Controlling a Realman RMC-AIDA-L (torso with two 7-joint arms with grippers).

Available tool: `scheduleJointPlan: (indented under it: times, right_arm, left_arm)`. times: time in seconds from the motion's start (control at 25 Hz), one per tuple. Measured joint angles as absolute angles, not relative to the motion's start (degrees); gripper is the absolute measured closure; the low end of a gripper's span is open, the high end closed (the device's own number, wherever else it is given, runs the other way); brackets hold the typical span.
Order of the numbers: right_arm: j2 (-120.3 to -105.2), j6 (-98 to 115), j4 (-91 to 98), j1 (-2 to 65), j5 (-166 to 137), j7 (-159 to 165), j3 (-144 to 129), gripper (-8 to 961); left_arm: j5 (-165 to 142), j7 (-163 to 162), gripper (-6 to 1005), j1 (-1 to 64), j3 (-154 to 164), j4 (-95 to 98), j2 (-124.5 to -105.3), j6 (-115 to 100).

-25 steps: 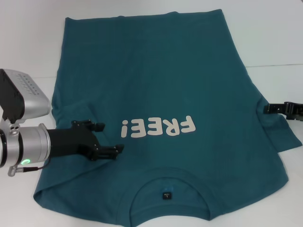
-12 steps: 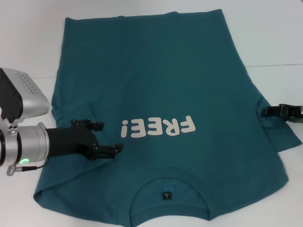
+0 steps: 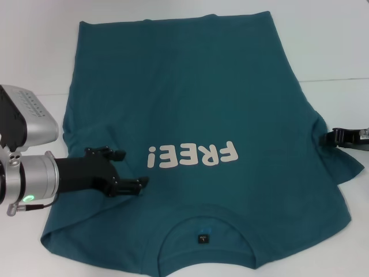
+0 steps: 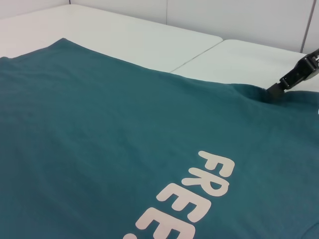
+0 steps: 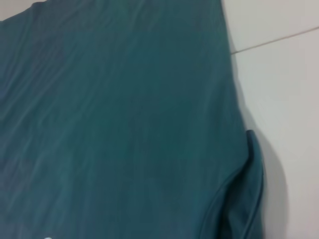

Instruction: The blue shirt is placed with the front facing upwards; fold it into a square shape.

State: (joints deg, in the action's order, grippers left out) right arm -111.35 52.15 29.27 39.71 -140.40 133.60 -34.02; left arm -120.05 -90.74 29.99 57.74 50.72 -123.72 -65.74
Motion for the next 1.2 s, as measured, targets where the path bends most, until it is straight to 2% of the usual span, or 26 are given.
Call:
scheduleJointPlan:
  times: [0.24, 0.44, 1.2]
  right_arm:
    - [-111.35, 52.86, 29.77, 39.53, -140.58, 130.79, -34.02, 819]
    - [-111.24, 53.05, 30.19, 39.28, -140.62, 129.70, -34.01, 924]
    - [-109.07, 56.12, 33.32, 37.46, -140.31, 129.20, -33.56, 919]
  left_arm:
    - [-120.05, -90.71, 114, 29.97, 57.62, 50.76, -123.75, -65.74]
    - [-120.05, -90.95, 114, 30.01, 57.57, 50.79, -123.82, -65.65]
    - [-119.62, -91.00, 116, 29.99, 57.39, 50.80, -123.93, -65.21]
